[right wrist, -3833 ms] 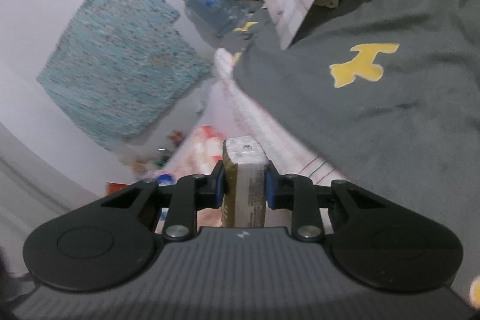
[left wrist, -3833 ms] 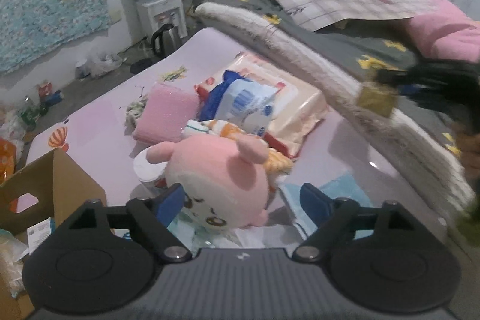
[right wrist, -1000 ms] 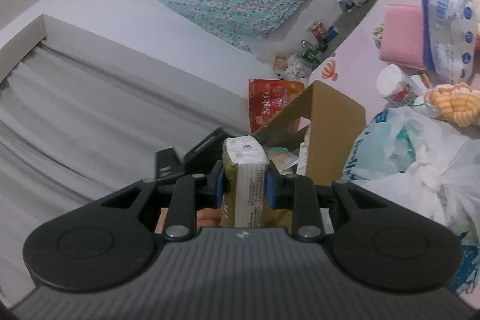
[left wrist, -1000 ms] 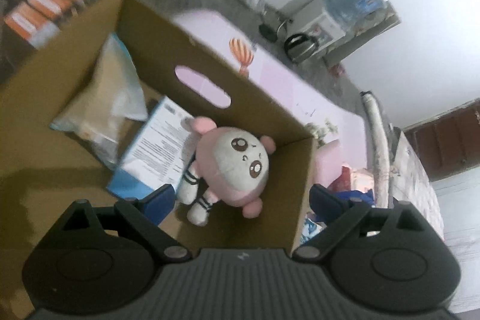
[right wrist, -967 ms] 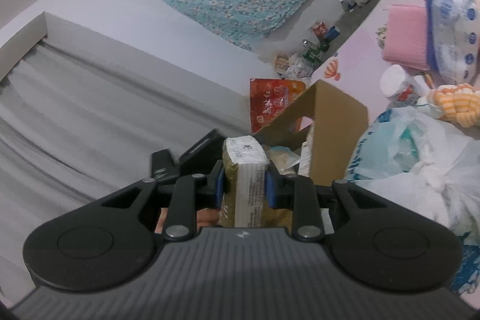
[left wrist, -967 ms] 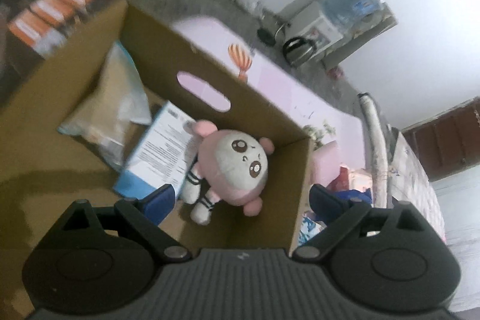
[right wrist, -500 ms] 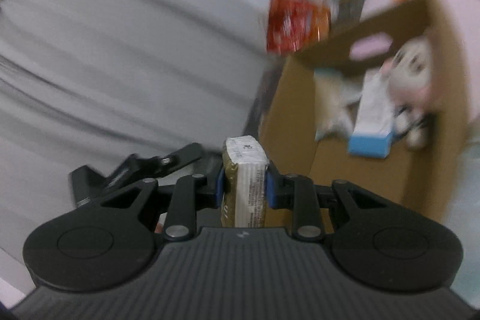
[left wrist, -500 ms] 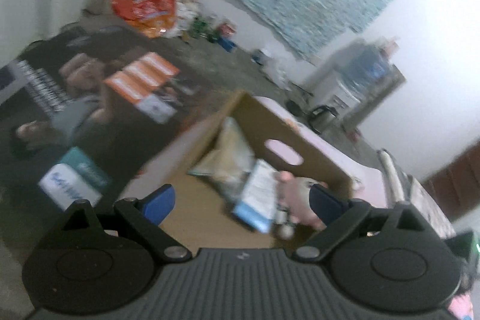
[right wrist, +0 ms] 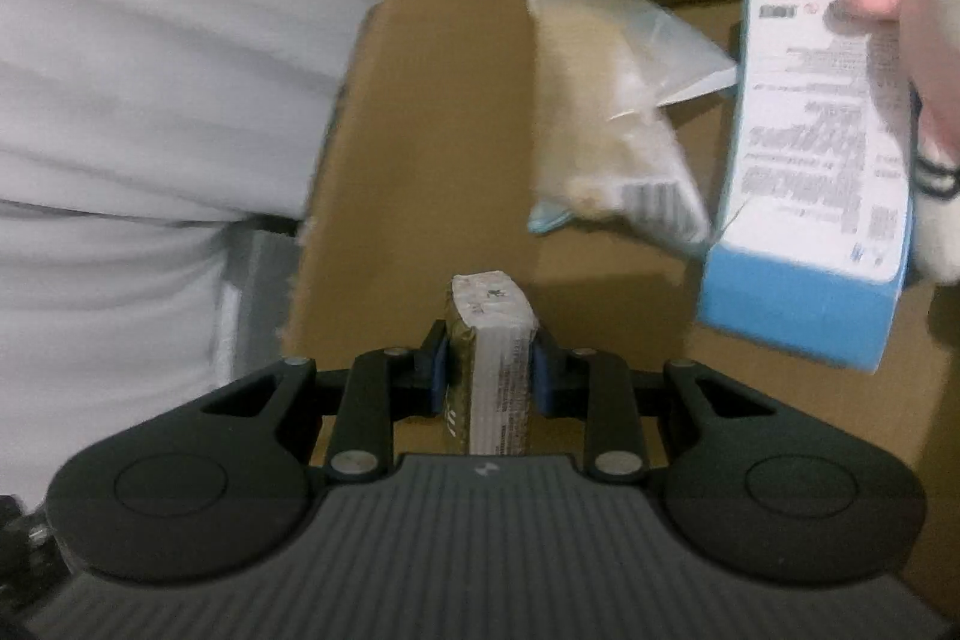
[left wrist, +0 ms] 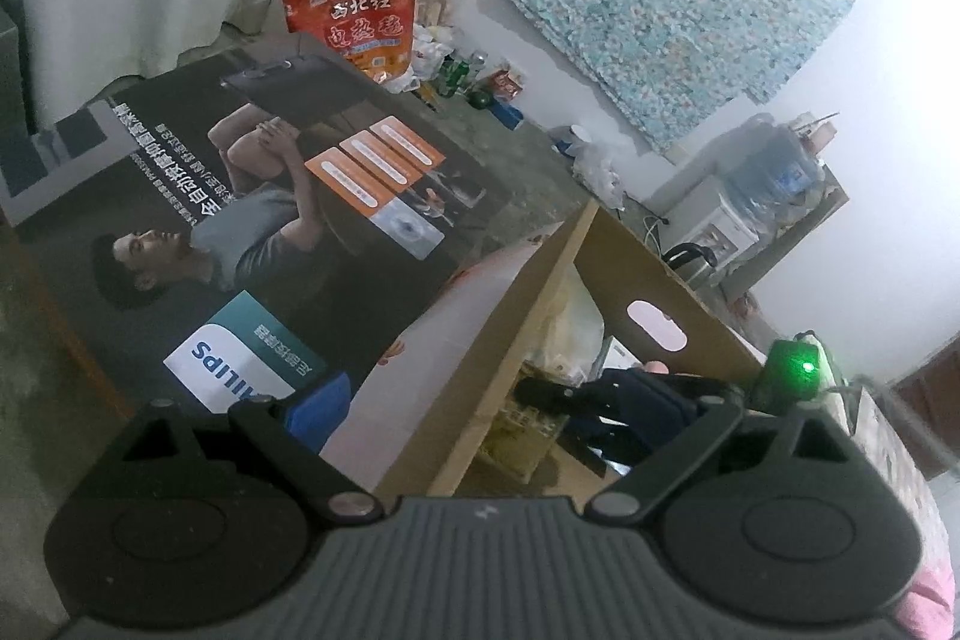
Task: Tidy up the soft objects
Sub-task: 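Lower the gold box into the cardboard box and open the right tool, then return to the bed and grasp the blue checked towel edge with the right tool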
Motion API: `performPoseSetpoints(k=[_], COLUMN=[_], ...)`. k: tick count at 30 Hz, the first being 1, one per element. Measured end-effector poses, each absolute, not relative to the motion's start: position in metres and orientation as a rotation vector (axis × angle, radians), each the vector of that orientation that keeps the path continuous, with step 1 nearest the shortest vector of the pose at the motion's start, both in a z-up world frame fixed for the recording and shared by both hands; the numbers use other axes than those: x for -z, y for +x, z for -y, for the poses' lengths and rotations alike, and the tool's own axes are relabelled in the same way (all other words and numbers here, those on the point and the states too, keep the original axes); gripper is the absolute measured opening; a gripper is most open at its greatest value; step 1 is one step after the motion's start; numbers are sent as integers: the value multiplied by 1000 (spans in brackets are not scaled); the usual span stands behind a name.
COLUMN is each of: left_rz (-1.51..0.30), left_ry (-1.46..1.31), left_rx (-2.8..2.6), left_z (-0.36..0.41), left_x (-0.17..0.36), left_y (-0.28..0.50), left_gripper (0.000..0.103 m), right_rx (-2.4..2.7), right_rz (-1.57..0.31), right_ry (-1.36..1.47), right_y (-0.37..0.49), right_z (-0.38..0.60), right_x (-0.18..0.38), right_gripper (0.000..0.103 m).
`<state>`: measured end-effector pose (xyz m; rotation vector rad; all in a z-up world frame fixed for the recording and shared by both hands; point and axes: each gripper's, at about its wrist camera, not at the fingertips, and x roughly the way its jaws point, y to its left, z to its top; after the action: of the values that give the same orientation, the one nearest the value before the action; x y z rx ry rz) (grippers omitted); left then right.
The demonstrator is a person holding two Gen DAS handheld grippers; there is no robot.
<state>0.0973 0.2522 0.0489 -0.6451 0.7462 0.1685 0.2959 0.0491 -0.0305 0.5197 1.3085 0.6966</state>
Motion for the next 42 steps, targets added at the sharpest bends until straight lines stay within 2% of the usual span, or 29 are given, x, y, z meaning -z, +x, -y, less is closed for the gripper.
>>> performPoseSetpoints(k=[5,9,12,24,32,36,42], left_rz=[-743,-741,-734,-727,-708,-711,-741], left_ry=[-620,-603,-590,-524,-409,-344,-225], left_rx=[-143,-128,-128,-118,23,123,276], left_z=[-246,-242,-238,-214,-164,-128,-64], left_x=[-47,-49,-51,-71,-92,-94,-88], left_y=[97,96,94,83,77,78,84], left_gripper=[97,97,97,97,99,99,99], right_rx=[-681,-657,-649,-725,-841,-831,-656], right_rz=[-1303,-1296,-1279,-1138,-943,-865,-753], right_ry=[507,509,510,604,707,756,843], right_y=[303,304,305,284,217,162,78], right_z=[-47,-42,-37,10,97,160,263], right_x=[38,39,34,-28,-89,-88,-58], right_gripper=[31,46,52,53,55,62,65])
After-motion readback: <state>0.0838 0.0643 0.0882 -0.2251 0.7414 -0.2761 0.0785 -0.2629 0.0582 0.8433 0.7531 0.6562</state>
